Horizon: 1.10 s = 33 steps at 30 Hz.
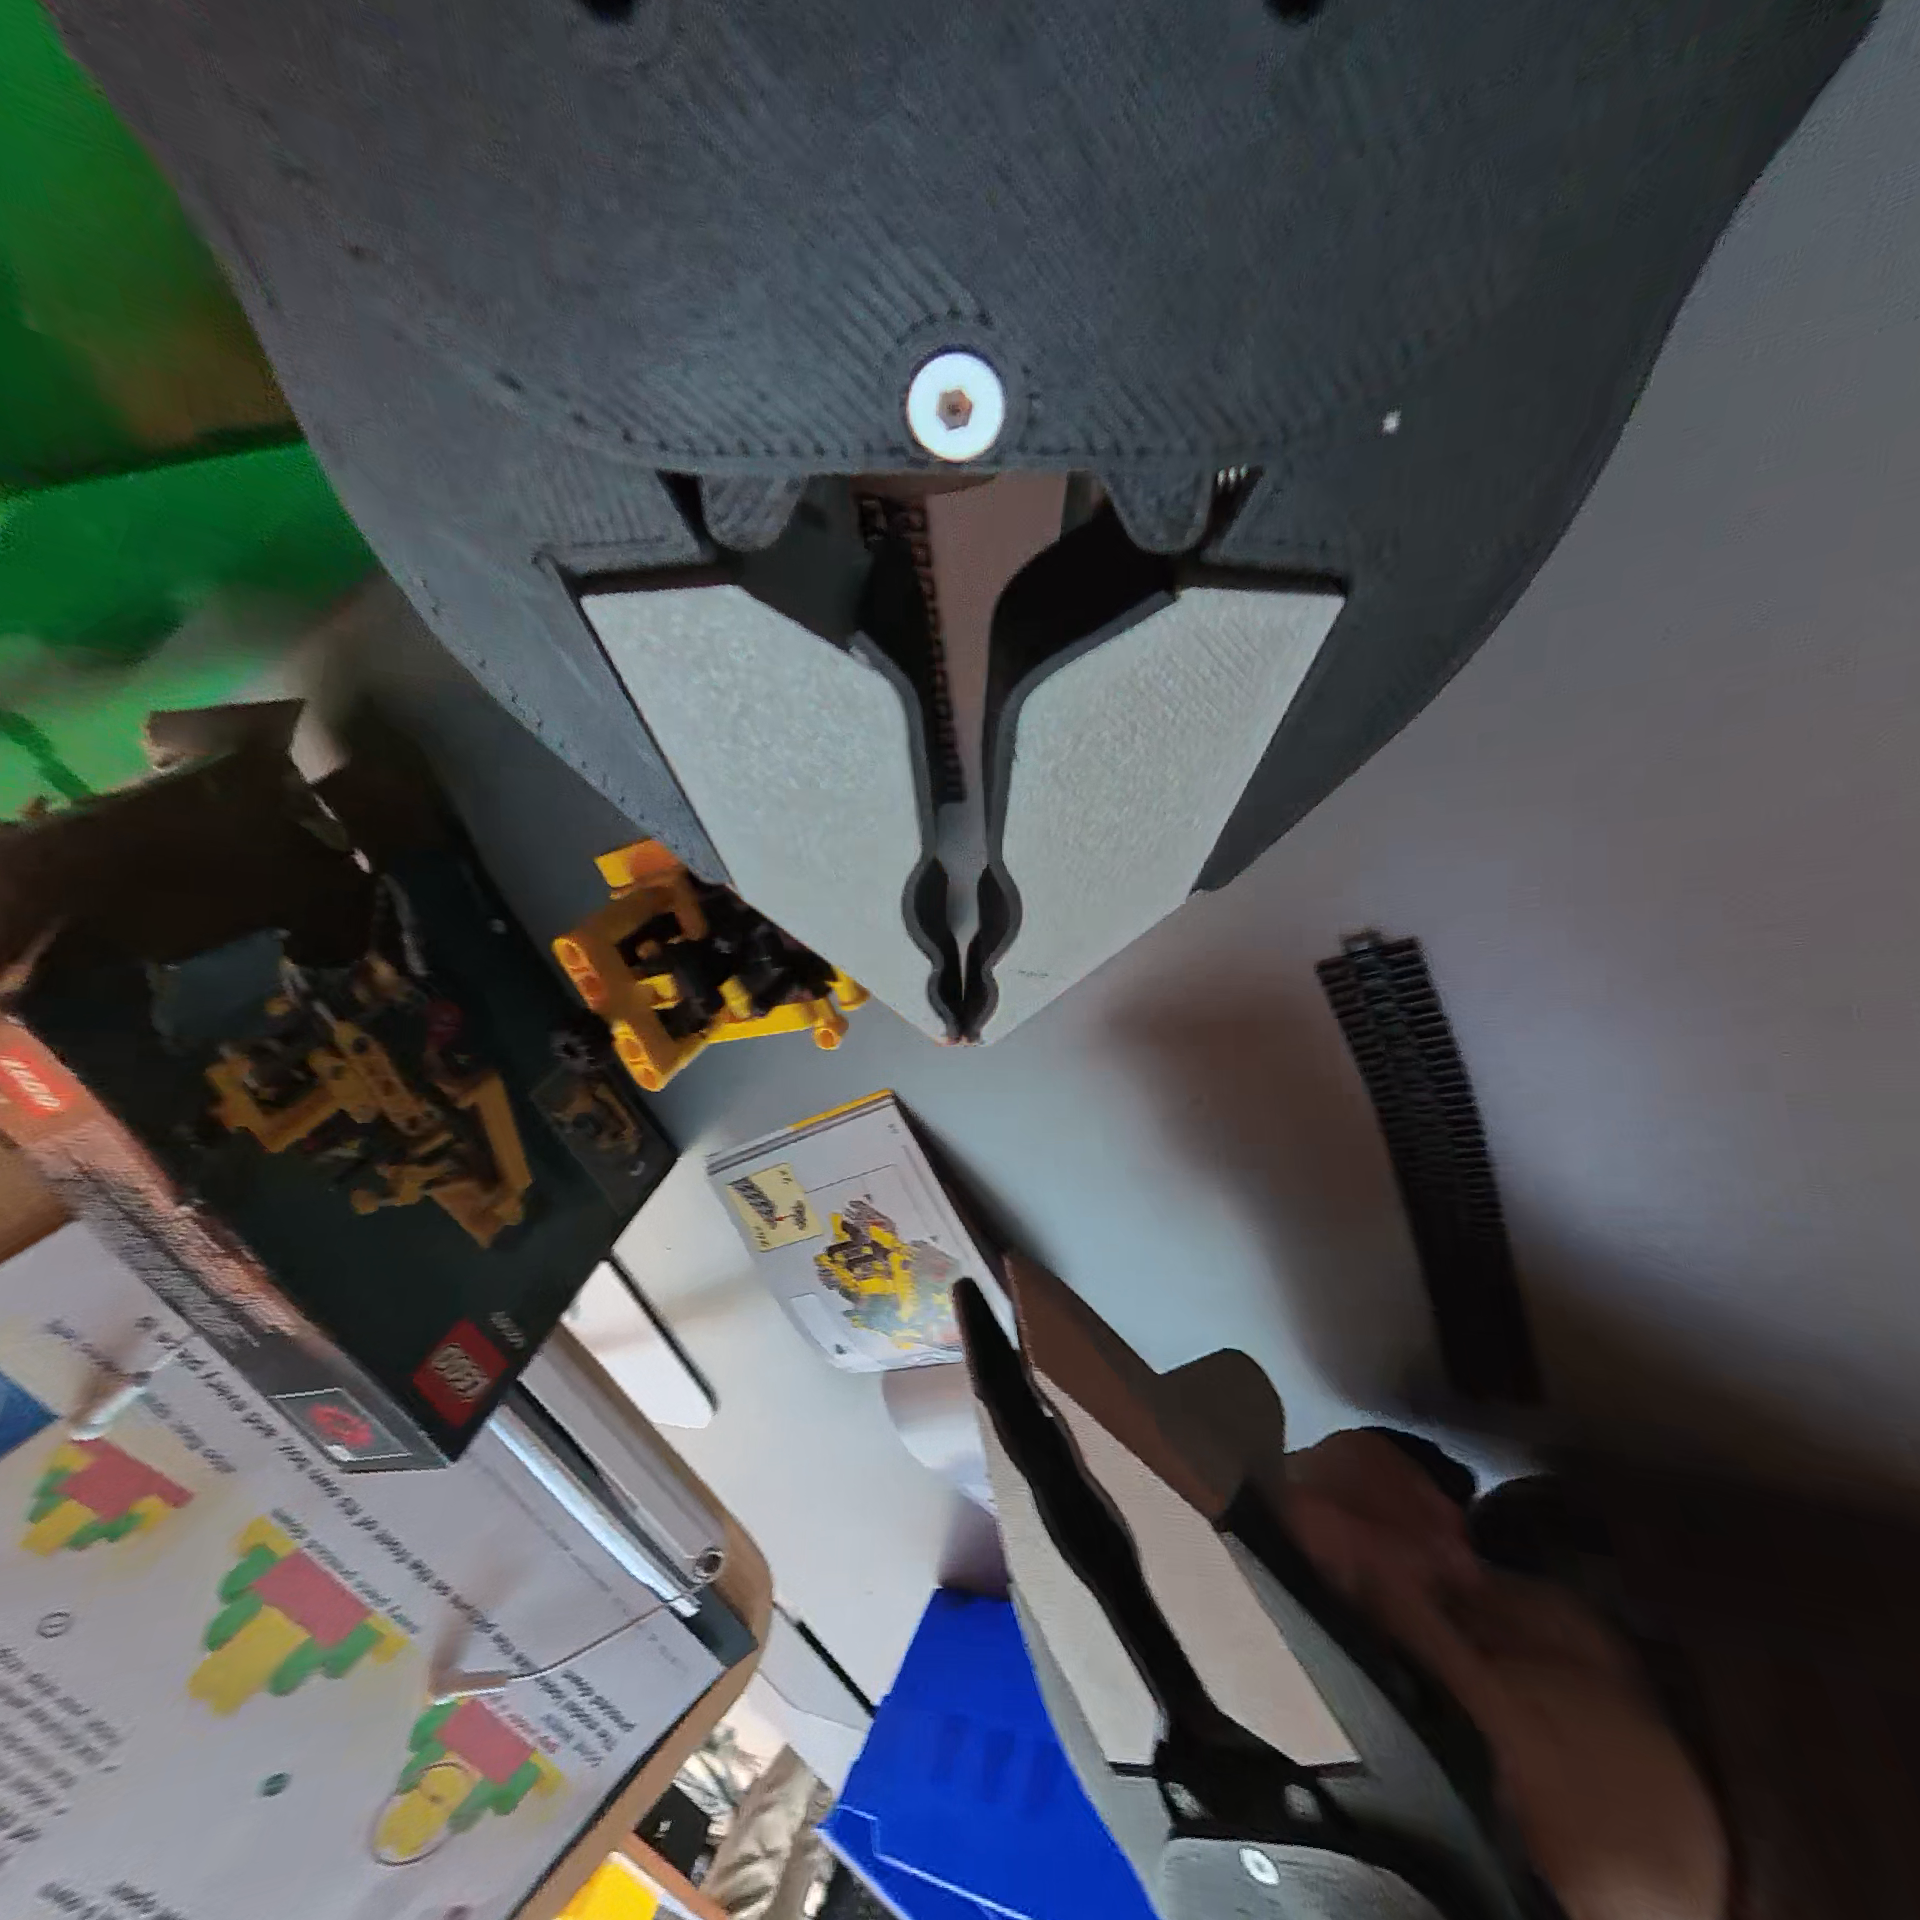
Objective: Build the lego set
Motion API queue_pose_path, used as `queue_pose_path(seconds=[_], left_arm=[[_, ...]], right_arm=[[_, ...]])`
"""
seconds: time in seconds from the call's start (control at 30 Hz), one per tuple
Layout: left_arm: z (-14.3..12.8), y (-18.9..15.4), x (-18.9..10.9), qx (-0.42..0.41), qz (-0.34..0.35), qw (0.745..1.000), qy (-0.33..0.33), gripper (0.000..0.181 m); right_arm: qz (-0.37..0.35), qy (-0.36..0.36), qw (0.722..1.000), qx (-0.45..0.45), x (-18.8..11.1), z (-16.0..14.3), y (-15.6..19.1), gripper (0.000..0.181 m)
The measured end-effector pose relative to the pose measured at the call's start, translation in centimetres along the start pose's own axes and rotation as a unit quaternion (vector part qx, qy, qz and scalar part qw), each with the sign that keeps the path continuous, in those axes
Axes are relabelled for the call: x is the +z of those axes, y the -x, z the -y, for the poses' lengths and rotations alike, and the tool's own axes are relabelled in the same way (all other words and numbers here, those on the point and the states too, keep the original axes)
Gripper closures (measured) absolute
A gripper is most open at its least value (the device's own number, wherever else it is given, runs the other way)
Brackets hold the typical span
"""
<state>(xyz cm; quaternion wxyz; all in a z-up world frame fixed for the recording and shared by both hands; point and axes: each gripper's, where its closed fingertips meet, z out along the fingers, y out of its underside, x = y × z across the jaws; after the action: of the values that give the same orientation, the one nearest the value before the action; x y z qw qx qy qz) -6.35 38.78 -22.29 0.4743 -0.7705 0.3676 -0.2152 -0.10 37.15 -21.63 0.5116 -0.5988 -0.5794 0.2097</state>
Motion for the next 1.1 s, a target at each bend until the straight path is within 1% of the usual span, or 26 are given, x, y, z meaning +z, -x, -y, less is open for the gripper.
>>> queue_pose_path(seconds=[0.07, 0.2, 0.23, 0.3, 0.4, 0.5, 0.6, 0.8, 0.87, 1.07, 1.1], left_arm=[[0.0, 0.0, 0.0, 0.005, 0.003, 1.000, 0.003, 0.169], [0.5, 0.0, -0.3, 0.002, 0.004, 1.000, -0.007, 0.170], [0.7, -0.1, -0.4, 0.004, 0.004, 1.000, -0.010, 0.170], [0.9, -0.1, -0.6, 0.006, 0.007, 1.000, -0.013, 0.171], [0.9, 0.2, -0.7, 0.010, 0.013, 1.000, -0.014, 0.171], [0.9, 0.4, -0.7, 0.007, 0.015, 1.000, -0.014, 0.171], [0.7, 0.5, -0.6, 0.008, 0.017, 1.000, -0.010, 0.170], [0.5, 0.3, -0.4, 0.011, 0.015, 1.000, -0.005, 0.171], [0.4, 0.4, -0.3, 0.010, 0.015, 1.000, -0.003, 0.171], [0.3, 0.4, -0.2, 0.008, 0.012, 1.000, -0.001, 0.171], [0.3, 0.4, -0.2, 0.009, 0.012, 1.000, -0.002, 0.171]], right_arm=[[0.058, 0.023, 0.998, 0.012, 0.1, -0.8, 2.0, 0.181], [0.104, 0.076, 0.991, 0.040, -0.1, -3.0, 3.8, 0.181], [0.102, 0.087, 0.990, 0.045, -0.2, -3.4, 3.7, 0.181], [0.095, 0.080, 0.991, 0.055, -0.7, -3.4, 3.5, 0.181], [0.117, 0.083, 0.985, 0.090, -1.2, -3.5, 3.9, 0.181], [0.119, 0.107, 0.983, 0.092, -1.3, -4.1, 4.4, 0.181], [0.134, 0.105, 0.982, 0.083, -1.6, -3.6, 5.8, 0.181], [0.110, 0.132, 0.983, 0.066, -1.0, -4.1, 5.9, 0.177], [0.086, 0.157, 0.983, 0.048, -0.7, -5.1, 5.2, 0.175], [0.026, 0.164, 0.985, 0.042, -0.3, -5.6, 2.3, 0.175], [0.034, 0.160, 0.985, 0.049, -0.3, -5.4, 2.4, 0.175]])
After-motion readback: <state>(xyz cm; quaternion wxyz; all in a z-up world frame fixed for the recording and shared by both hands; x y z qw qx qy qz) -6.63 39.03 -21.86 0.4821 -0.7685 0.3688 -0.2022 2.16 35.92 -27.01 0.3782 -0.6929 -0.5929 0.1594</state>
